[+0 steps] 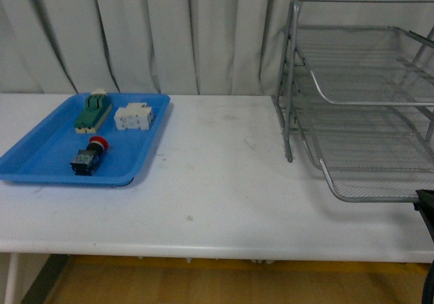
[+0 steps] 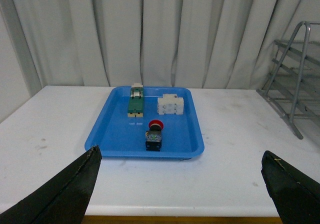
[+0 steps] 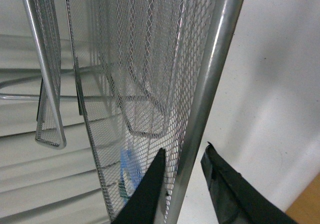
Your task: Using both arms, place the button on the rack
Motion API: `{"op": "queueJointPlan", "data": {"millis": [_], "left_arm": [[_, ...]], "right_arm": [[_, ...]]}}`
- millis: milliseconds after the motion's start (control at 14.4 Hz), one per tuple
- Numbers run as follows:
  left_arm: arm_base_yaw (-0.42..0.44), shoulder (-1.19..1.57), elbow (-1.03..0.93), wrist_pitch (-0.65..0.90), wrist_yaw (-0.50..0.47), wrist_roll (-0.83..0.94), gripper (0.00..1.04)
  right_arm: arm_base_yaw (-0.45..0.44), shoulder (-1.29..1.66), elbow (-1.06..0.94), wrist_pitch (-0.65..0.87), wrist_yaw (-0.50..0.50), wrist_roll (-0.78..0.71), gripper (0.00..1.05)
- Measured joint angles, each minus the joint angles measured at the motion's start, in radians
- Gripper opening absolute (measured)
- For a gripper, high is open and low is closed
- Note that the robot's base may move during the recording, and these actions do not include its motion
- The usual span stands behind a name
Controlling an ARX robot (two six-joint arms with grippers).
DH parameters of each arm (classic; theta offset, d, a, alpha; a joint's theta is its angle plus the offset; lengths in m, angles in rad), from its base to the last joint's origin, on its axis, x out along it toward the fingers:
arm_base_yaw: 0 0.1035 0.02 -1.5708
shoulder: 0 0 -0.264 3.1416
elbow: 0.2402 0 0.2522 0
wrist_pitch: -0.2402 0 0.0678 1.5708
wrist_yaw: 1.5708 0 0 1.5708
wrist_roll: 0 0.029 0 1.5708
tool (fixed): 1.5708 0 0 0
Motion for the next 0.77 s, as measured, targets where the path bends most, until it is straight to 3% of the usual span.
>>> {"op": "queueJointPlan", "data": {"millis": [348,418,488,557,627,766], "left_arm": [[0.0,0.0,0.0,0.0,0.0,0.0,0.98],[0.0,0.0,0.0,0.0,0.0,0.0,0.98],[0.0,0.0,0.0,0.0,0.0,0.0,0.98],[0.0,0.0,0.0,0.0,0.0,0.0,0.98],[0.0,0.0,0.0,0.0,0.0,0.0,0.98],[0.0,0.0,0.0,0.0,0.0,0.0,0.98]], "right_arm": [[0.001,-0.219,-0.151,-0.045,-0.014,-0.067,0.8],[0.019,-0.33,-0.219,-0.145,-0.006,-0.098,0.93],[0.062,-0.547,-0.288,-0.354,-0.002,-0.174,0.99],[0.093,-0.681,-0.346,-0.222,0.056,-0.327,0.91],[0.087,-0.789,-0.357,-0.087,0.142,-0.598,0.78],[0.051,-0.929,-0.409,-0.221,0.149,-1.11,0.51]]}}
